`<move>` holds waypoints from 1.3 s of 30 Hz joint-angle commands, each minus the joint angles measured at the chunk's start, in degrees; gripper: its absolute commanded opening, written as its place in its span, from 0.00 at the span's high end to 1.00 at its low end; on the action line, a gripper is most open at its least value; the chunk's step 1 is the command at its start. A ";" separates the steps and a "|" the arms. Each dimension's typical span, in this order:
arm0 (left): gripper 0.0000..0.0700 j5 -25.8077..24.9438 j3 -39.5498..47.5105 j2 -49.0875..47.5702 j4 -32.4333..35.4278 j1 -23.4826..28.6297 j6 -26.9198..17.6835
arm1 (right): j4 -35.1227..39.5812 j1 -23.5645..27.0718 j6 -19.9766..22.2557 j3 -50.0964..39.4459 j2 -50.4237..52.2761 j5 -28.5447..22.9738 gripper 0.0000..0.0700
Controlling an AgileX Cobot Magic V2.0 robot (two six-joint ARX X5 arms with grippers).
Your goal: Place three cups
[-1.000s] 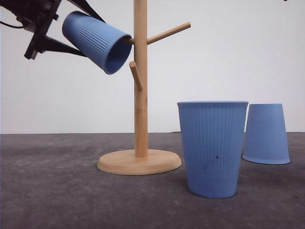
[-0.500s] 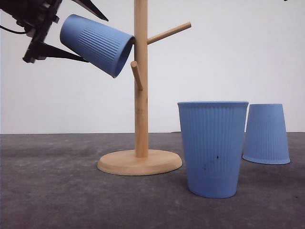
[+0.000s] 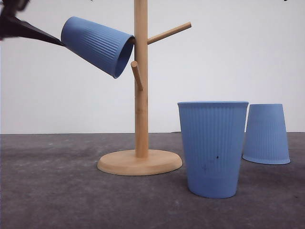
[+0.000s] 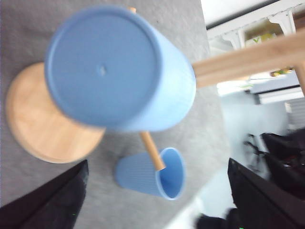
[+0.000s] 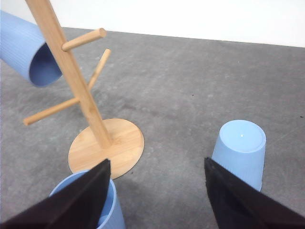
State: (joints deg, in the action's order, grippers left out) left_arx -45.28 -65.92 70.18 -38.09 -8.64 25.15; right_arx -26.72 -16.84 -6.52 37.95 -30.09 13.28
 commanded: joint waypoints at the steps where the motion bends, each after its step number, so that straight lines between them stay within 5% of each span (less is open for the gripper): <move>1: 0.21 3.50 2.11 -2.36 1.37 0.00 -2.18 | 0.57 -0.24 -1.03 0.74 -0.15 -0.18 0.43; 6: 0.21 9.64 13.86 -12.78 10.44 0.61 0.46 | 0.48 -0.22 -1.41 0.74 -0.20 -0.23 0.43; 10: 0.22 13.12 22.60 -19.99 16.52 2.05 3.04 | 0.01 -0.14 -6.02 0.74 -2.16 -1.37 0.43; 18: 0.22 18.30 26.61 -25.28 15.38 3.10 2.35 | 0.22 2.53 -11.07 2.31 -16.41 -1.76 0.37; 25: 0.22 18.30 26.61 -25.32 15.37 3.10 2.34 | 2.69 5.58 -5.87 8.07 -30.99 -3.58 0.12; 31: 0.22 18.57 26.61 -25.32 15.39 3.10 2.32 | 9.10 6.15 -0.64 11.64 -41.33 -7.53 0.11; 39: 0.22 19.87 26.61 -25.32 15.37 3.10 2.32 | 17.25 6.21 0.13 12.37 -53.14 -10.82 0.11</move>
State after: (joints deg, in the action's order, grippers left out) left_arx -25.59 -38.72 44.58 -23.14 -5.48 27.88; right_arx -10.28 -10.55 -7.22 49.36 -82.13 3.18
